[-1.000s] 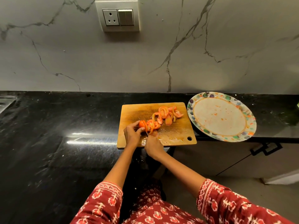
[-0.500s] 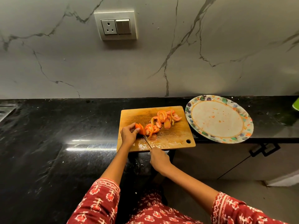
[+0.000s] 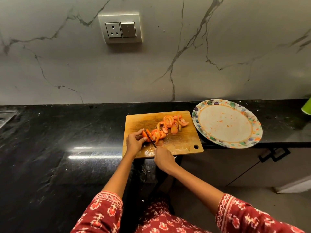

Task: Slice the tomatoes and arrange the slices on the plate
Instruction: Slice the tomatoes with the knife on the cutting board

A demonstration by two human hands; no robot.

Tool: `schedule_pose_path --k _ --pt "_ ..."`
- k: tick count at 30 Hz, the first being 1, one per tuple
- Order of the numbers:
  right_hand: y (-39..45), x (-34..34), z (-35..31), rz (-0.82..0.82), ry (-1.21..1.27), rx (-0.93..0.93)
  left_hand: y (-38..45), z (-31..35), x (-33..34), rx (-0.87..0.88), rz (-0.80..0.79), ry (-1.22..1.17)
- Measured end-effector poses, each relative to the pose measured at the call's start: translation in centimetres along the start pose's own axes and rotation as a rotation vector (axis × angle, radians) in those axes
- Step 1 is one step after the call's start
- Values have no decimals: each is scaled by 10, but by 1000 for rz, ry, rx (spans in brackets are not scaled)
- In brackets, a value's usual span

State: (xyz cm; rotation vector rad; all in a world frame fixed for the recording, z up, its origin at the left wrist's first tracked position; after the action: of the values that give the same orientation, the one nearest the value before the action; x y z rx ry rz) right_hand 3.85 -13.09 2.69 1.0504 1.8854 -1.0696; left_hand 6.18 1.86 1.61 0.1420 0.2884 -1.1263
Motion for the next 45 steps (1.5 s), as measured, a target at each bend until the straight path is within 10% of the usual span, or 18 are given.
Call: schedule_pose_path --k 39,45 --pt "-12 10 7 109 -437 -91 -22 -5 -8 22 108 -92" --pt "5 5 19 32 -105 -36 -21 5 4 91 34 -21"
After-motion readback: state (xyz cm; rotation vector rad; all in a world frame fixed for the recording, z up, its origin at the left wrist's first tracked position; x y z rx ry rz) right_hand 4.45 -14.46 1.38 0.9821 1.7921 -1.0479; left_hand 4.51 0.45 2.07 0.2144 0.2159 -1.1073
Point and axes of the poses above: each hand's wrist, its own y-axis towards the middle knuckle, its own x-axis out of the palm, z = x × y, the point moved 8 cm from there along y, towards the middle knuckle, and after that the axes turned 9 degrees about -y, right-handed, at the moved point
